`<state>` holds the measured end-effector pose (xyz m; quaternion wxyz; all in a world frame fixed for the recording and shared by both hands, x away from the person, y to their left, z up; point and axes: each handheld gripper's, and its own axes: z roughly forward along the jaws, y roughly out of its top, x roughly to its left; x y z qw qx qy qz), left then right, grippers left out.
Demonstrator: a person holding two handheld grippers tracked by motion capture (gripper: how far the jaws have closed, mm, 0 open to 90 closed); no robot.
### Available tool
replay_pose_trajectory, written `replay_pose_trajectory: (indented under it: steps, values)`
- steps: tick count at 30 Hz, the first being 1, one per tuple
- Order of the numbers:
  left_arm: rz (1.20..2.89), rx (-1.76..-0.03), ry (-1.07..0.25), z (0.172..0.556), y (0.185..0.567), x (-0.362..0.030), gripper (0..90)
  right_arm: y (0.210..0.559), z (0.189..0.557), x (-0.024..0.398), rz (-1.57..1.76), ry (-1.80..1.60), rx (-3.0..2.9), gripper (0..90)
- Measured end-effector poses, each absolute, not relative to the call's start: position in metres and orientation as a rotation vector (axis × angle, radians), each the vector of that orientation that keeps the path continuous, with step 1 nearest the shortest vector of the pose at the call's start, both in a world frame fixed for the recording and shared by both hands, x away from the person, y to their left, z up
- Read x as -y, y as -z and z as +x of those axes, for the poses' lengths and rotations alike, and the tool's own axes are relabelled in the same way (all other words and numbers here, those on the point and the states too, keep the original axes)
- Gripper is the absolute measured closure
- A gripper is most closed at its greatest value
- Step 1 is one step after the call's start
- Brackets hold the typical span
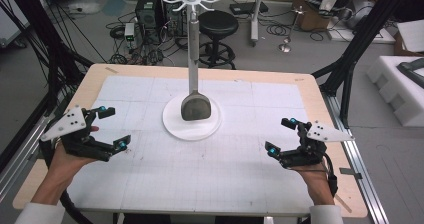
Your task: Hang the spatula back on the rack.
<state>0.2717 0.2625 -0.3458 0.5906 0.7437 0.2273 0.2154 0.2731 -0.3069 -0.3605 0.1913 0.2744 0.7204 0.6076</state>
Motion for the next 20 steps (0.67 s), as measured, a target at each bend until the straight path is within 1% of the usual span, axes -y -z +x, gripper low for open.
replay_pose_trajectory:
  steps: [8, 20]
  values:
    - [1.769, -0.536, -0.472, 0.268, 0.379, -0.268, 1.7, 0.371, 0.268, 0.313, 0.796, -1.696, -2.023, 0.2]
    - [1.768, -0.547, -0.471, 0.268, 0.384, -0.274, 1.7, 0.376, 0.267, 0.316, 0.817, -1.672, -2.023, 0.2]
